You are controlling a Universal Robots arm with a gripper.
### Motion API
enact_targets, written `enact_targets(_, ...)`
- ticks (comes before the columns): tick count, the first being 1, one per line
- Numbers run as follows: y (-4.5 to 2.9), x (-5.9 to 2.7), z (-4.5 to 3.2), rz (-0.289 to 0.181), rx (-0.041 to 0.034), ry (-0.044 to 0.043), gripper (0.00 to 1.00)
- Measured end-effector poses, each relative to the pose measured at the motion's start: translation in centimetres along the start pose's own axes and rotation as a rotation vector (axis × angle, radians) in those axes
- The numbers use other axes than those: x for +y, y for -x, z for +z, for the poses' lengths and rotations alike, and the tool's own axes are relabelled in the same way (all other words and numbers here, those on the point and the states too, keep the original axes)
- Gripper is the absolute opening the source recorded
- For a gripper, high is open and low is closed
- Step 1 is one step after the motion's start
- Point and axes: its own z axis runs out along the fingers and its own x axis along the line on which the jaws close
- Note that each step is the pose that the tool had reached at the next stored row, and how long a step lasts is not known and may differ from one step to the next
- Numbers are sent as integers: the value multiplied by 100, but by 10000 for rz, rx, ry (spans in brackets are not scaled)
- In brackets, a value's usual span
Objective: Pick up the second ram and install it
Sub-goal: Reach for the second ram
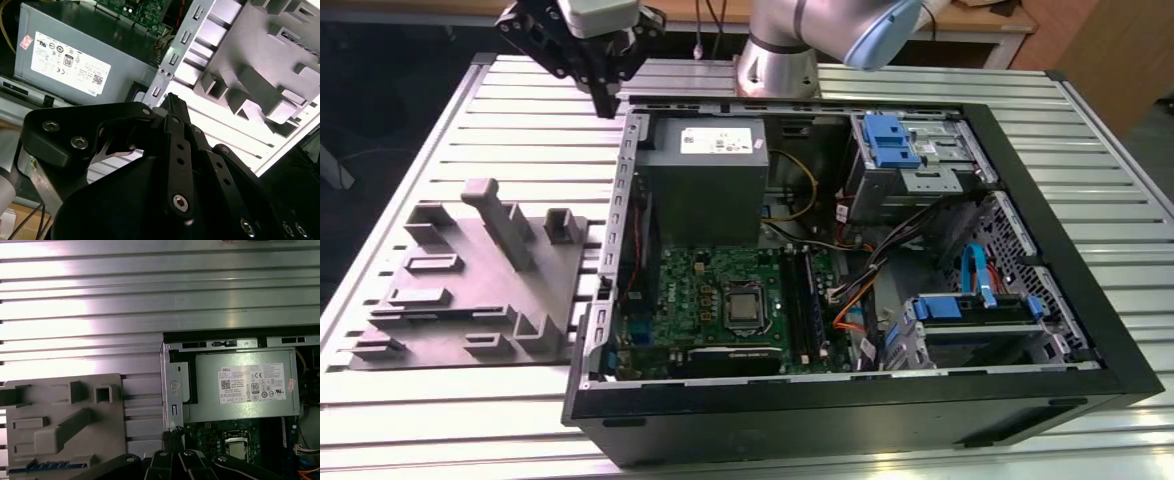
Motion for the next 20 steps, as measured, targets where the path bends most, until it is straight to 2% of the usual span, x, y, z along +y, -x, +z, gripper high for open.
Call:
enact_targets(10, -264, -23, -6, -1, -1, 0, 10)
enact_targets(20, -485, -46, -11, -1, -2, 0, 10)
